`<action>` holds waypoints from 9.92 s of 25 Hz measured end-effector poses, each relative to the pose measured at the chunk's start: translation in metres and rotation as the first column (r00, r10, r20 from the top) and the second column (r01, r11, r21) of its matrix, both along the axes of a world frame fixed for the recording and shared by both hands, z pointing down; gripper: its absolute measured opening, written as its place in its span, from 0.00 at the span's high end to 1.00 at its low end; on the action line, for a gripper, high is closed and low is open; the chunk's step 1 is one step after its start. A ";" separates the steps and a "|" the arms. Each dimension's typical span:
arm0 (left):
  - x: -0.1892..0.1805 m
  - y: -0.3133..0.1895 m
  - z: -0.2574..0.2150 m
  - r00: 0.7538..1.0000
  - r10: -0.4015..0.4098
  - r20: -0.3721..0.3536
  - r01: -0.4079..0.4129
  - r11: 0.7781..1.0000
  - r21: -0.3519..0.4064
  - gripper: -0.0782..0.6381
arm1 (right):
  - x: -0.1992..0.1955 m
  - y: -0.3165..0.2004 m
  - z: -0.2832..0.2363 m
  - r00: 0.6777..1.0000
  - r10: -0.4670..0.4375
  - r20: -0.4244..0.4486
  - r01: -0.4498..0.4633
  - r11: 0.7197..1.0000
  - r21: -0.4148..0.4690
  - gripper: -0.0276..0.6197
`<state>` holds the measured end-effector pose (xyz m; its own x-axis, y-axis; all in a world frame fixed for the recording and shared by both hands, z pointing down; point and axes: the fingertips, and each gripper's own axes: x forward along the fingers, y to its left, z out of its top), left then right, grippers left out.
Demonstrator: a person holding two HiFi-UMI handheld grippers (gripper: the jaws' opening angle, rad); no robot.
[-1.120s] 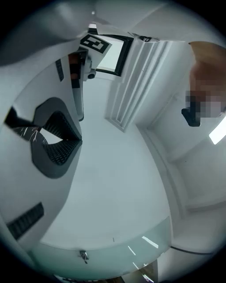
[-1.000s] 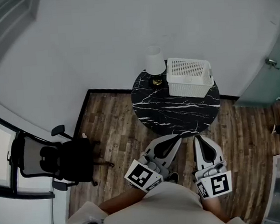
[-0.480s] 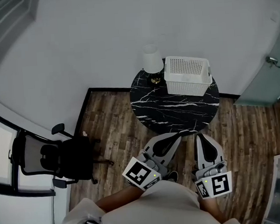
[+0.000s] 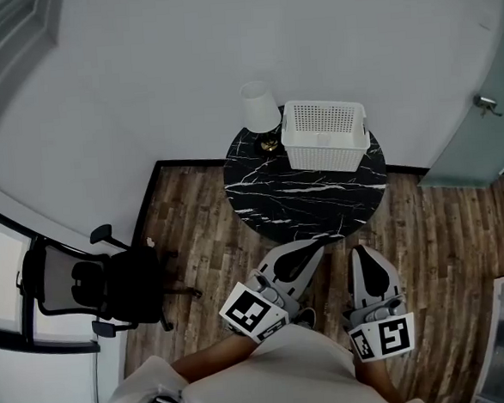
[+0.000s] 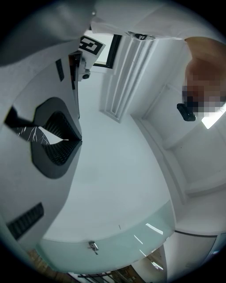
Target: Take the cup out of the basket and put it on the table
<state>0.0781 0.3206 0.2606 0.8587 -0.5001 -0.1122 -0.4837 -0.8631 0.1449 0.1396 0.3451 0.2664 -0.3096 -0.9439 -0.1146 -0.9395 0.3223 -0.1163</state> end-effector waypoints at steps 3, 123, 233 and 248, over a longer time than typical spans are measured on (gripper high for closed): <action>0.006 -0.003 0.000 1.000 -0.007 0.002 0.007 1.000 -0.003 0.88 | 0.007 -0.003 0.002 1.000 -0.008 0.005 0.008 1.000 -0.006 0.95; 0.091 -0.536 0.266 0.893 0.128 0.431 0.073 0.904 -0.421 0.88 | 0.053 -0.537 0.320 0.621 -0.595 -0.510 0.043 0.676 -0.735 0.88; 0.082 -0.491 0.182 0.947 0.132 0.291 0.020 0.884 -0.466 0.88 | 0.049 -0.492 0.191 0.442 -0.607 -0.661 0.059 0.755 -0.654 0.92; -0.008 -0.490 0.187 0.955 -0.028 0.295 0.173 0.861 -0.479 0.88 | -0.039 -0.488 0.180 0.325 -0.671 -0.666 0.201 0.738 -0.645 0.92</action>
<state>0.0697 -0.1695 0.4474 0.7603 -0.5114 0.4005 -0.6465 -0.6556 0.3902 0.1007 -0.1430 0.4467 -0.3959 -0.4971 0.7721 -0.3481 0.8593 0.3748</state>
